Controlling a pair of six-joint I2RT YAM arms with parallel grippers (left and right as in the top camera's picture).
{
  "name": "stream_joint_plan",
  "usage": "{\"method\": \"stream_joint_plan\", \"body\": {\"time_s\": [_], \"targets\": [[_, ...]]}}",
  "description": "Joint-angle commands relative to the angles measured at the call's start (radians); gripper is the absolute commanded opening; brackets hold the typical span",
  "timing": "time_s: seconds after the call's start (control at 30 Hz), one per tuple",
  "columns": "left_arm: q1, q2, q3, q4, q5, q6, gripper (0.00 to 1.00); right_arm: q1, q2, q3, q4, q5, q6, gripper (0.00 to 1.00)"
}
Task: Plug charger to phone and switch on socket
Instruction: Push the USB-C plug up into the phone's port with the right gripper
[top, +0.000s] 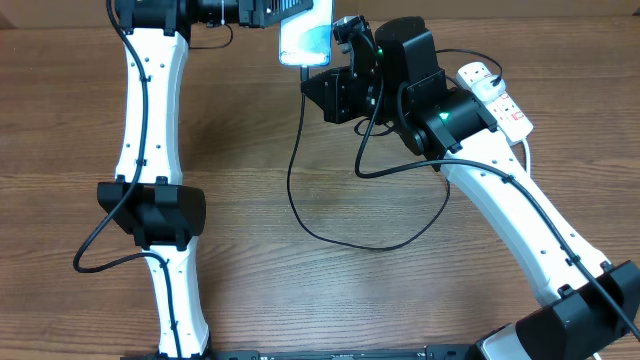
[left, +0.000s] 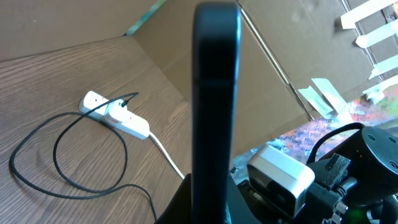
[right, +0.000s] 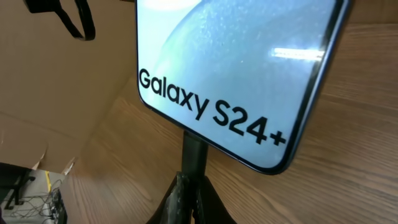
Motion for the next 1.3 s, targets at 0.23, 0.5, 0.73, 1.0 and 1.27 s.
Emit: {"method": "stream_joint_plan", "body": {"time_s": [0.23,0.5,0.73,1.0,1.27], "targets": [[-0.014,-0.023,0.019,-0.022,0.073,0.002,0.04,-0.013,-0.009,0.021,0.085,0.066,0.000,0.04],[-0.012,-0.023,0.019,-0.018,0.039,-0.001,0.04,-0.014,-0.009,0.021,0.057,0.047,0.001,0.24],[-0.012,-0.023,0.019,-0.015,0.015,-0.010,0.04,-0.013,-0.008,0.021,-0.014,0.051,0.020,0.41],[-0.012,-0.023,0.019,-0.017,0.019,-0.053,0.04,-0.013,0.019,0.021,-0.015,0.039,0.053,0.32],[-0.012,-0.023,0.019,-0.016,0.018,-0.053,0.04,-0.013,0.020,0.021,0.007,-0.048,0.053,0.25]]}}
